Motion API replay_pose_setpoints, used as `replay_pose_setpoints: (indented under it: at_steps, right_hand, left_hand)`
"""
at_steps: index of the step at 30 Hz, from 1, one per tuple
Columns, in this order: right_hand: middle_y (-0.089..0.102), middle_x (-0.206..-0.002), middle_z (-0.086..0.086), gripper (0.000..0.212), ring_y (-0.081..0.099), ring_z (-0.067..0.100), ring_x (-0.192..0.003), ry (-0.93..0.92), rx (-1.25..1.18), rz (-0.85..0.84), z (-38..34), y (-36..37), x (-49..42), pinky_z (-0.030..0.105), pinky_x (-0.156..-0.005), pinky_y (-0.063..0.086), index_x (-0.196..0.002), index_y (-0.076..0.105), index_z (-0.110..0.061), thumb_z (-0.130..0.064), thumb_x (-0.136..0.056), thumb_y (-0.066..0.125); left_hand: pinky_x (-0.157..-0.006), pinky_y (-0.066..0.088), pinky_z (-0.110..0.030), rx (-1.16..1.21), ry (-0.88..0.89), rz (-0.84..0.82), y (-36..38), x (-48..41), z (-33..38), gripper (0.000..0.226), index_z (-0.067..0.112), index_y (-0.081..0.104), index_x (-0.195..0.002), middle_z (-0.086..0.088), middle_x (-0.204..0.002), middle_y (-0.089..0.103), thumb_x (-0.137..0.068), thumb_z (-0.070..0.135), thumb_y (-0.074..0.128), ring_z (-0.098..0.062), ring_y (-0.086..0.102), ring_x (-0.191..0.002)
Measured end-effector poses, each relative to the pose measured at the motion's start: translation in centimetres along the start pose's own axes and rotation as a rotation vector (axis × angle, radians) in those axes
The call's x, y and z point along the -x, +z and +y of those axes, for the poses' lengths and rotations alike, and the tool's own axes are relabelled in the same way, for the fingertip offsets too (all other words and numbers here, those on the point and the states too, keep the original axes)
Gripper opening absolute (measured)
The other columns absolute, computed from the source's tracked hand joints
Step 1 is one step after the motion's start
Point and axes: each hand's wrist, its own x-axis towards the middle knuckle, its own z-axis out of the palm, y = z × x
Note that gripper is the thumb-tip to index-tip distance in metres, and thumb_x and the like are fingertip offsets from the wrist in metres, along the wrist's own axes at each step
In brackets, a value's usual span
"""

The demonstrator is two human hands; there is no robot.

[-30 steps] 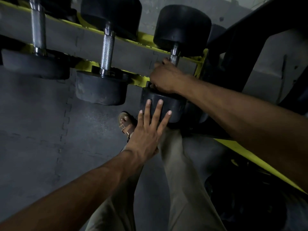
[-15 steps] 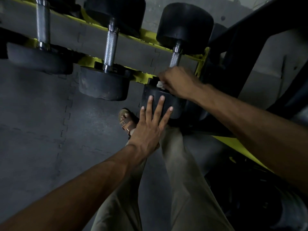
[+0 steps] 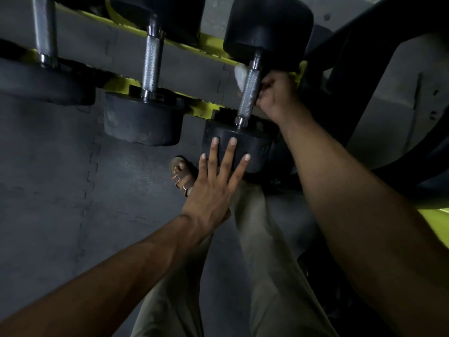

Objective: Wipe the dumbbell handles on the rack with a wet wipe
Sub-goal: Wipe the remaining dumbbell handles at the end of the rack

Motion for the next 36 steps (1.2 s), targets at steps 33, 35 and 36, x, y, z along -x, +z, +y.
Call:
replay_pose_setpoints:
  at_steps: [33, 35, 36]
  right_hand:
    - [0.067, -0.119, 0.015, 0.024, 0.068, 0.038, -0.1, -1.015, 2.311, -0.171, -0.9, 1.1, 4.2, 0.044, -0.078, 0.056, -0.116, 0.066, -0.008, -0.01, -0.097, 0.053]
    - [0.069, -0.11, 0.016, 0.02, 0.068, 0.038, -0.098, -0.908, 2.43, -0.441, 1.0, 1.7, 5.7, 0.044, -0.075, 0.055, -0.108, 0.066, -0.009, -0.019, -0.099, 0.051]
    - [0.069, -0.108, 0.017, 0.023, 0.067, 0.038, -0.099, -0.885, 2.472, -0.507, 0.7, 1.9, 5.9, 0.043, -0.076, 0.054, -0.108, 0.066, -0.009, -0.022, -0.1, 0.05]
  left_hand:
    - [-0.126, 0.016, -0.064, -0.017, -0.003, -0.027, -0.9, 0.3, 0.1, 0.1, 0.012, -0.037, -0.155, -0.03, -0.153, -0.05, -0.103, 0.027, 0.047, -0.059, -0.027, -0.148]
    - [-0.126, 0.015, -0.064, -0.019, -0.011, -0.01, -0.7, 0.3, 0.2, 0.097, 0.012, -0.036, -0.156, -0.03, -0.153, -0.049, -0.104, 0.025, 0.045, -0.06, -0.027, -0.148]
    - [-0.126, 0.015, -0.064, -0.001, -0.014, -0.013, -0.7, 0.3, 0.4, 0.096, 0.012, -0.036, -0.157, -0.03, -0.154, -0.048, -0.104, 0.024, 0.044, -0.06, -0.026, -0.148]
